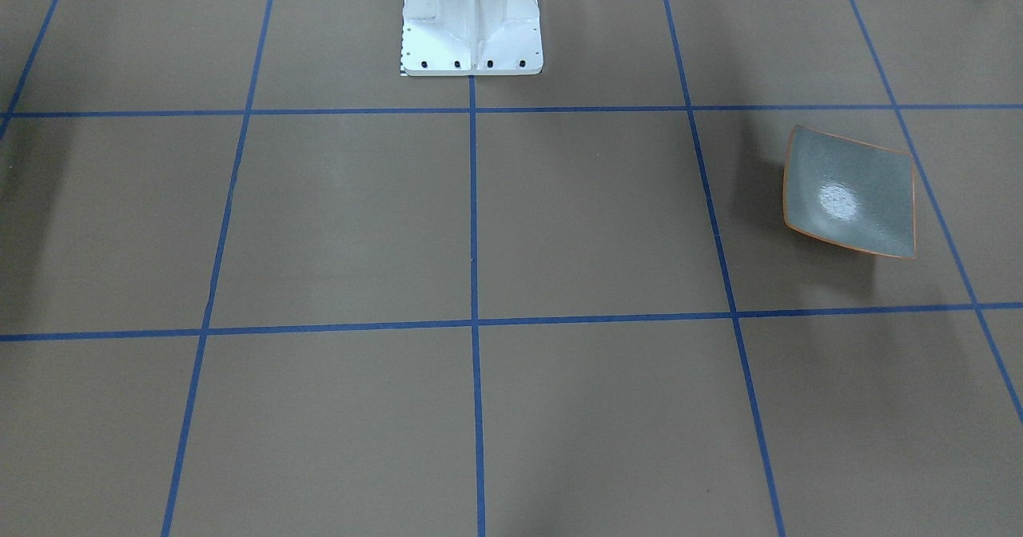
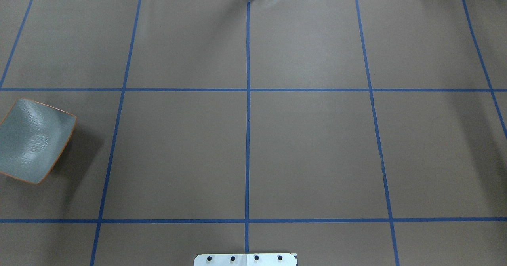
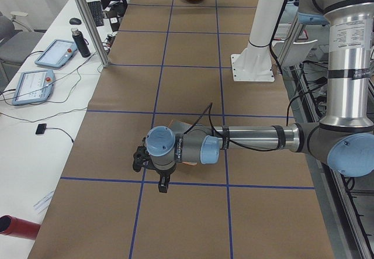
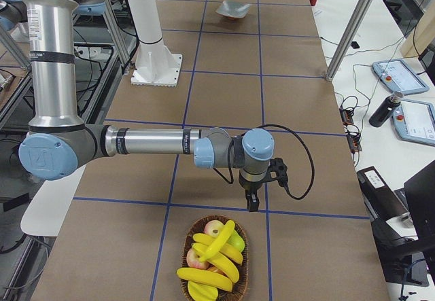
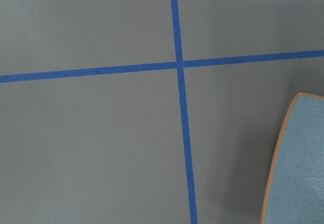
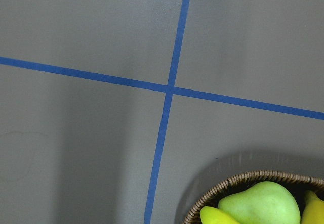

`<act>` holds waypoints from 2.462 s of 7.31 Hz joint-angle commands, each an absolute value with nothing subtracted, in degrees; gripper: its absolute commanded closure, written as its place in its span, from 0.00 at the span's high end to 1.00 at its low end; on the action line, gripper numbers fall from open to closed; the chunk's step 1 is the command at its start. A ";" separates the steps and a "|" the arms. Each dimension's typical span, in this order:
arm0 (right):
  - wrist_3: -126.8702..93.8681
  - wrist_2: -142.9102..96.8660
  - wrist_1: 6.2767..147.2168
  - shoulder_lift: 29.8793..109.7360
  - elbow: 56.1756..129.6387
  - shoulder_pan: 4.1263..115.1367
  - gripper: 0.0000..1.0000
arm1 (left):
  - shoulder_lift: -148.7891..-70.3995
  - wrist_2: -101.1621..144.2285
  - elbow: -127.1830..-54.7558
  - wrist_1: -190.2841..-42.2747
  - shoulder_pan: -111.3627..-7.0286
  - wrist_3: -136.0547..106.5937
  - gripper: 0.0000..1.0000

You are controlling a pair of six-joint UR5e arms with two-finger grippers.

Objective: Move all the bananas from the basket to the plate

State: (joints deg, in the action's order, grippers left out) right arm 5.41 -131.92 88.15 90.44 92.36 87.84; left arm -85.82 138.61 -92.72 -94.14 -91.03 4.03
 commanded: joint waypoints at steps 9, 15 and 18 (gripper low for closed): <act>6.32 -131.84 67.30 99.38 102.40 87.80 1.00 | -81.47 136.93 -99.33 -94.57 -91.32 3.25 1.00; 35.83 -132.19 63.95 101.26 90.45 87.80 0.93 | -81.39 139.99 -97.65 -94.66 -91.32 3.34 1.00; 50.85 -132.18 70.22 93.10 78.35 91.39 0.93 | -80.95 143.35 -96.77 -94.66 -91.41 3.34 1.00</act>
State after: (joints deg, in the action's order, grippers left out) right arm 44.79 -132.08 68.28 96.30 83.74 89.92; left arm -81.24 142.61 -96.89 -94.66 -91.36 3.34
